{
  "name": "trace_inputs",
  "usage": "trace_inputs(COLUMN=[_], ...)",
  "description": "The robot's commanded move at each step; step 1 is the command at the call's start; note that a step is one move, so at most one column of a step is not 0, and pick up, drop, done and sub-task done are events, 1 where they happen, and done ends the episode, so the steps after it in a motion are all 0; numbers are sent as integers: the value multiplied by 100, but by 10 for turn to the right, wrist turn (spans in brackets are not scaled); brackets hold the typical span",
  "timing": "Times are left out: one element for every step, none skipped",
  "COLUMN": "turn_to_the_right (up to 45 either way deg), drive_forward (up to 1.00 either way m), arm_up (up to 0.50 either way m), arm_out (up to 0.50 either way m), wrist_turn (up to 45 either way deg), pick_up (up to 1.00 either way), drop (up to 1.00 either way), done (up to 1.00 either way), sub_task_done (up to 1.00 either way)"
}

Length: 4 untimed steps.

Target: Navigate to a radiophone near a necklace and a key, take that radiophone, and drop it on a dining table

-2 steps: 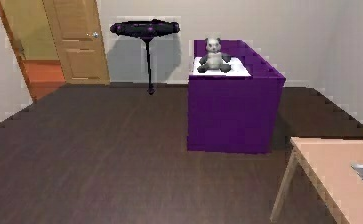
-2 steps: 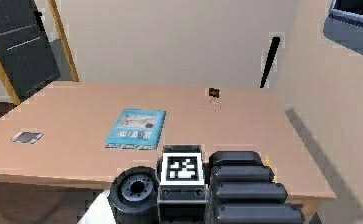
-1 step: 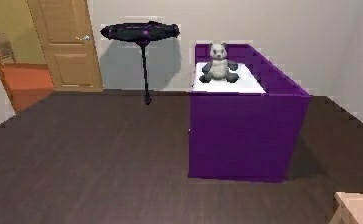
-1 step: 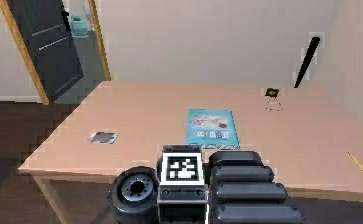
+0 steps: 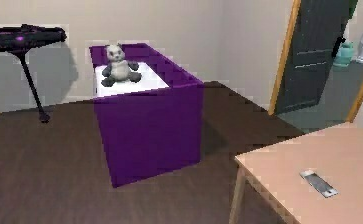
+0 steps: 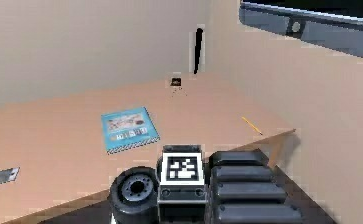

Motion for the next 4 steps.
trace_inputs(turn_to_the_right=[0, 180, 0, 450], drive_forward=[85, 0, 20, 0], arm_up=[0, 0, 0, 0], arm_out=[0, 0, 0, 0], wrist_turn=[0, 0, 0, 0], pick_up=[0, 0, 0, 0], drop=[0, 0, 0, 0], done=[0, 0, 0, 0], sub_task_done=[0, 0, 0, 0])
